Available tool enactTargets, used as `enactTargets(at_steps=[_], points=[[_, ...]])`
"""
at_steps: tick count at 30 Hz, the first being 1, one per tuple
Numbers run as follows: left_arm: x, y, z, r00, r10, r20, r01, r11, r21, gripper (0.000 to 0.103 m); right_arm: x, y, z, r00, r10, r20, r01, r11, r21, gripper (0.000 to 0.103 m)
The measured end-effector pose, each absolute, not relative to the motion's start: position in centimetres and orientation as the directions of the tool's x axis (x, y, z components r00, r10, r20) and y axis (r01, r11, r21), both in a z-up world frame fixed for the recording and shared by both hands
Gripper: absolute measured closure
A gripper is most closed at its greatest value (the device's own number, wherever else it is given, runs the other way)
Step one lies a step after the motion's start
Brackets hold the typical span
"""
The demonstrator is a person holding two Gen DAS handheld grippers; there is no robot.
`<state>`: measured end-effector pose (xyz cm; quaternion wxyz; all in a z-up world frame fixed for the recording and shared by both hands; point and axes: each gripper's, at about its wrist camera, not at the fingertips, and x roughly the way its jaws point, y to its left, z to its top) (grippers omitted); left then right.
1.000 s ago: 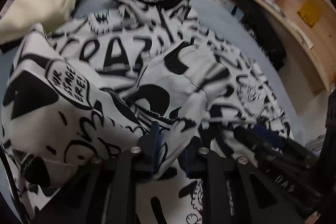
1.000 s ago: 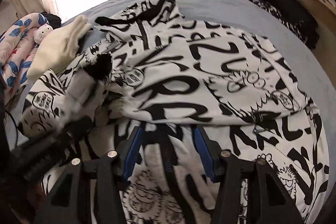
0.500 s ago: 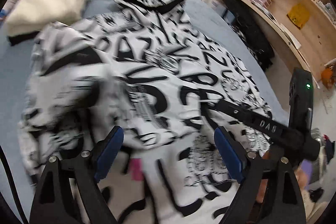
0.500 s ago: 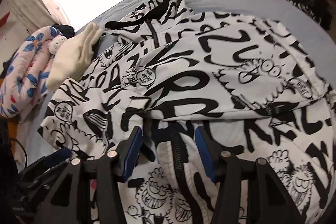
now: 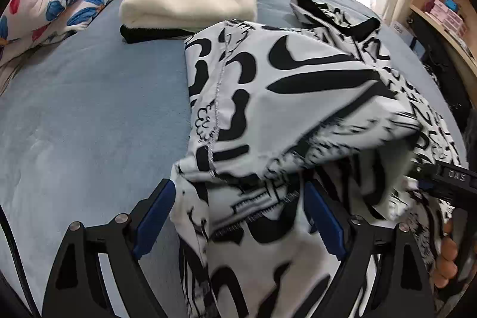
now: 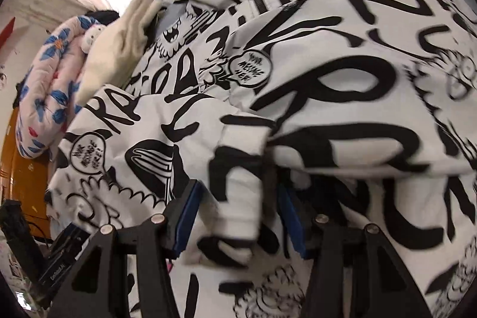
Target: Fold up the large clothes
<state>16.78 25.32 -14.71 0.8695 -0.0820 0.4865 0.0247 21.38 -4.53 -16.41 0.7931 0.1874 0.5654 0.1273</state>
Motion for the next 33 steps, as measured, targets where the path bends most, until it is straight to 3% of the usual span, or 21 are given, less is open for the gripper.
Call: enactTargets(at_steps=[2,3,4,5,7,11,15,18,20,24,27,30,32,33], points=[[17.6,25.4,-15.6,0.502,-0.004,-0.865,-0.136,0.987,-0.084,0.016,21.5,-3.4,-16.2,0.303,0.427,-0.852,-0.021,0.897,0.442,0.054],[18.0,25.4,-16.1,0.486,0.019,-0.874,-0.146,0.987,-0.06,0.016,21.4,-2.7,-15.7,0.294,0.424,-0.857,-0.052,0.902,0.429,0.071],[18.4,25.3,-16.5,0.471,0.037,-0.881,-0.157,0.987,-0.043,0.016,21.2,-1.7,-15.0,0.289,0.417,-0.862,-0.095,0.908,0.407,0.08],[18.7,25.4,-17.1,0.451,0.055,-0.891,-0.175,0.984,-0.028,0.016,21.0,-1.1,-14.3,0.296,0.41,-0.863,-0.124,0.912,0.391,0.082],[19.0,26.4,-18.3,0.404,0.078,-0.911,-0.227,0.974,-0.017,0.031,20.8,0.1,-11.6,0.353,0.38,-0.855,-0.202,0.923,0.327,0.09],[18.8,28.7,-19.0,0.403,0.027,-0.915,-0.304,0.947,-0.106,0.039,21.2,1.6,-4.6,0.572,0.279,-0.771,-0.295,0.947,0.124,0.092],[18.7,29.4,-19.1,0.412,0.027,-0.911,-0.325,0.938,-0.119,0.041,23.0,0.8,0.2,0.759,0.166,-0.63,-0.245,0.969,-0.04,0.092],[18.5,29.5,-19.2,0.419,0.034,-0.907,-0.317,0.942,-0.111,0.041,25.8,-0.6,-0.8,0.773,0.055,-0.632,-0.162,0.98,-0.112,0.092],[18.3,29.0,-19.4,0.422,0.042,-0.905,-0.312,0.945,-0.101,0.041,28.1,-2.2,-3.5,0.726,-0.04,-0.686,-0.091,0.984,-0.154,0.092],[17.9,28.7,-19.2,0.42,0.012,-0.907,-0.277,0.954,-0.115,0.04,32.0,-6.3,-11.9,0.476,-0.063,-0.877,-0.031,0.996,-0.088,0.088],[16.9,28.3,-18.2,0.417,-0.092,-0.904,-0.195,0.962,-0.188,0.039,31.0,-10.0,-12.4,0.459,0.085,-0.885,0.035,0.993,0.114,0.073],[15.9,28.0,-16.2,0.424,-0.207,-0.882,-0.113,0.954,-0.278,0.039,29.7,-12.9,-11.3,0.486,0.209,-0.849,0.054,0.962,0.268,0.047],[15.9,28.5,-14.6,0.448,-0.231,-0.864,-0.089,0.95,-0.3,0.037,28.8,-13.2,-10.6,0.496,0.225,-0.838,0.047,0.957,0.285,0.04],[16.2,28.9,-13.7,0.467,-0.238,-0.851,-0.089,0.945,-0.314,0.031,28.4,-13.2,-10.5,0.489,0.227,-0.842,0.034,0.96,0.278,0.04]])
